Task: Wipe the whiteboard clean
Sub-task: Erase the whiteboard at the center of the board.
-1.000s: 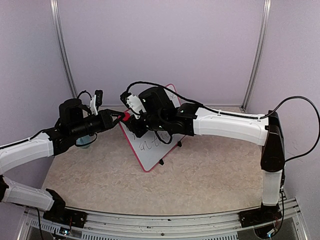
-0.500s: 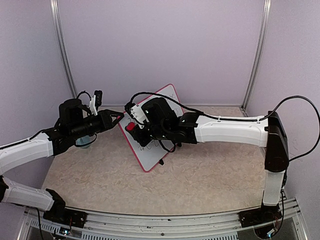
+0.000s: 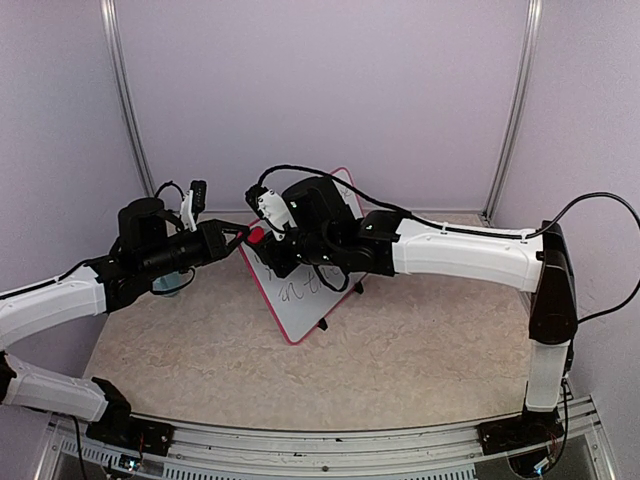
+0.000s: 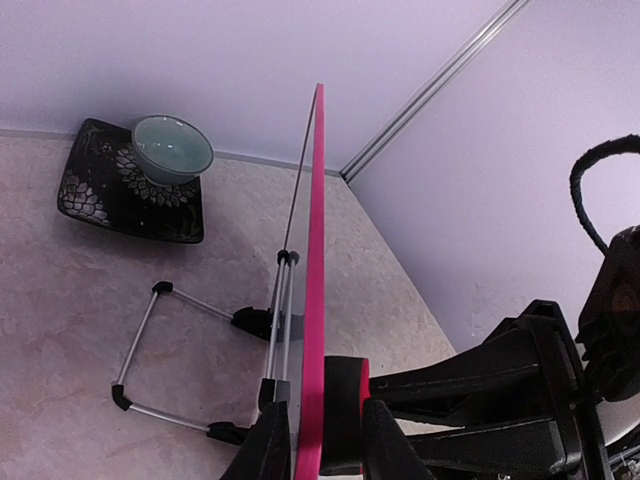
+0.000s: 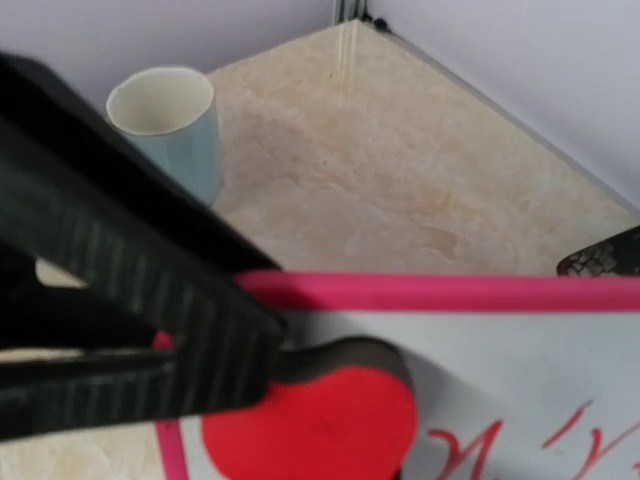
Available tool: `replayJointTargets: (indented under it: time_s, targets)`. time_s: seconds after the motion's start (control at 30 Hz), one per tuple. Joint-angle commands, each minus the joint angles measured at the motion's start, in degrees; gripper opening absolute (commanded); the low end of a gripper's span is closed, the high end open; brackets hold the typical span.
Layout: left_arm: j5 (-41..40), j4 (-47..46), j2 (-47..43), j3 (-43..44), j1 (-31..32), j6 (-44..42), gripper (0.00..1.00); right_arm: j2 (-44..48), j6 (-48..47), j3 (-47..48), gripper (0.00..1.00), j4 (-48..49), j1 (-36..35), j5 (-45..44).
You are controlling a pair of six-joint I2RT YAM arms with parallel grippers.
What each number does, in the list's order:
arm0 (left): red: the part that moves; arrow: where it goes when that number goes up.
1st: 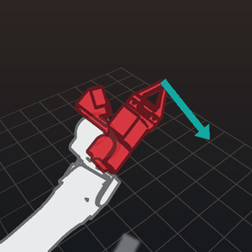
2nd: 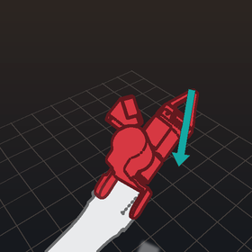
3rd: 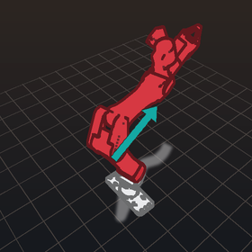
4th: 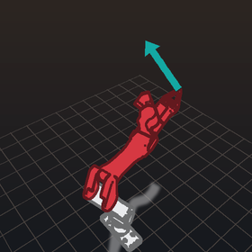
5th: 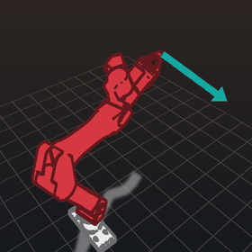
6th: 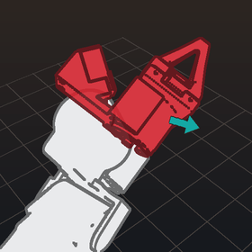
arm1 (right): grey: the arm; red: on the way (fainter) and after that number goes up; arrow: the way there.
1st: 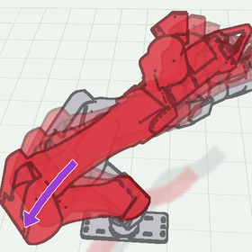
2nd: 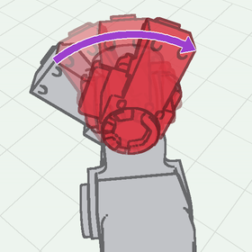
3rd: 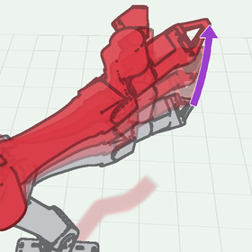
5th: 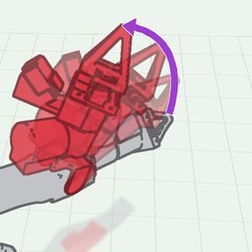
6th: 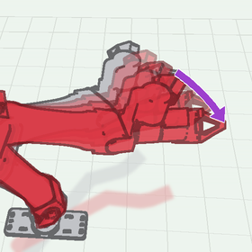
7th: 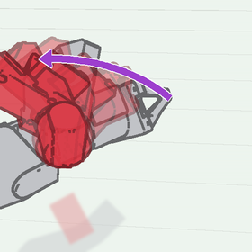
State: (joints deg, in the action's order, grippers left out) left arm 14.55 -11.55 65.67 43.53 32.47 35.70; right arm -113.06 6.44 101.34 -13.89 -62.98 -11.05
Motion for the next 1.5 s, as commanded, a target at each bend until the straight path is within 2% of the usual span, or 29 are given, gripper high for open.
replayJointTargets:
  time_s: [0.0, 0.27, 0.53, 0.67, 0.93, 1.07, 1.27, 1.47]
  targets:
    - [1.56, -2.24, -0.73, 0.43, 0.77, -0.54, 0.23, -0.91, -0.9, 0.97, 0.04, 0.43, -0.39, -1.05]
    - [1.45, -2.32, 0.05, 0.72, 0.8, -0.87, 0.16, -0.99, 1.47, -4.89, 0.03, -0.01, -0.39, 1.35]
    - [1.63, -2.38, 0.24, 0.99, 0.63, -0.99, 0.16, 1.96, 3.58, -13.48, 0.01, 1.96, -0.39, 1.81]
    - [1.52, -2.67, 0.35, 0.87, 0.69, -0.73, 0.16, 1.33, 2.93, -11.58, 0.01, 1.37, -0.39, 1.73]
    - [1.22, -2.25, 0.25, 0.86, 0.93, -0.59, 0.16, -0.34, -1.08, -0.24, 0.02, -0.43, -0.39, -0.42]
    - [0.88, -1.83, 0.01, 0.86, 1.07, -0.71, 0.16, -0.68, -2.5, 2.45, 0.02, -0.79, 0.01, -1.73]
    - [0.06, -1.3, -0.27, 0.85, 1.13, -1.27, 0.15, -0.95, -1.39, -0.13, 0.01, -0.83, 1.41, -0.47]
    - [0.11, -1.18, 0.2, 1.02, 1.28, -1.4, 0.08, -0.25, 0.25, -5.13, 0.01, 0.17, 1.72, 1.95]
